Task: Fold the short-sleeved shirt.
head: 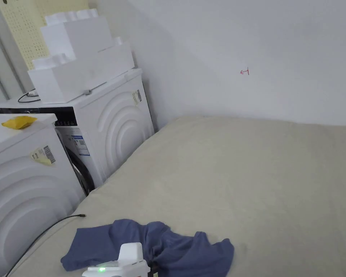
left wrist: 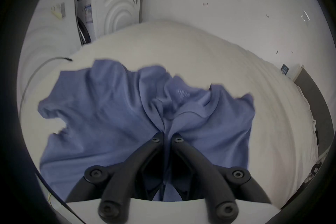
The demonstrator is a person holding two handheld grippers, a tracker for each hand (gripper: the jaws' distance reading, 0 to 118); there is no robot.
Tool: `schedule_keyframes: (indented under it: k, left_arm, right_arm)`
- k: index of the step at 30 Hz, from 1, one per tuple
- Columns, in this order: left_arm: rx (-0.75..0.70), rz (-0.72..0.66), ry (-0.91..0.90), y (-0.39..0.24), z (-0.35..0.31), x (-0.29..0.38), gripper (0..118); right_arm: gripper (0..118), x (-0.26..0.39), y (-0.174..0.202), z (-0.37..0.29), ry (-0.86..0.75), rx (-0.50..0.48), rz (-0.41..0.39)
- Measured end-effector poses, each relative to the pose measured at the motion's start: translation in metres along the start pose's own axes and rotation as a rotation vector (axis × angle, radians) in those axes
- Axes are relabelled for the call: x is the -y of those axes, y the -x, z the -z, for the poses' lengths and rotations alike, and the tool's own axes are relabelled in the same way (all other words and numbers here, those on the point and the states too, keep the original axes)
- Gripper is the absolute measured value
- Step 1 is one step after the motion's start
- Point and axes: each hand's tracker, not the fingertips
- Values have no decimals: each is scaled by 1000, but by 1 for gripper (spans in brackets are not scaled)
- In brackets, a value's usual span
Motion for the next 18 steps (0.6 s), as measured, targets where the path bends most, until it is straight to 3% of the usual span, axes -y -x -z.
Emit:
schedule_keyframes:
  k: [3,9,16,18]
  left_arm:
    - [13,-63,-68,8,-40,-22,2]
    - [-32,-62,-216,16,-146,-72,1]
    - [-74,63,-491,0,-251,-162,1]
    - [-52,120,-498,-19,-266,-184,1]
  right_arm:
    - [7,2,-7,-11,-22,-11,14]
    - [7,10,-18,-30,-62,-39,52]
    - [7,17,-28,-46,-109,-72,99]
    - [7,20,-32,-50,-127,-69,117]
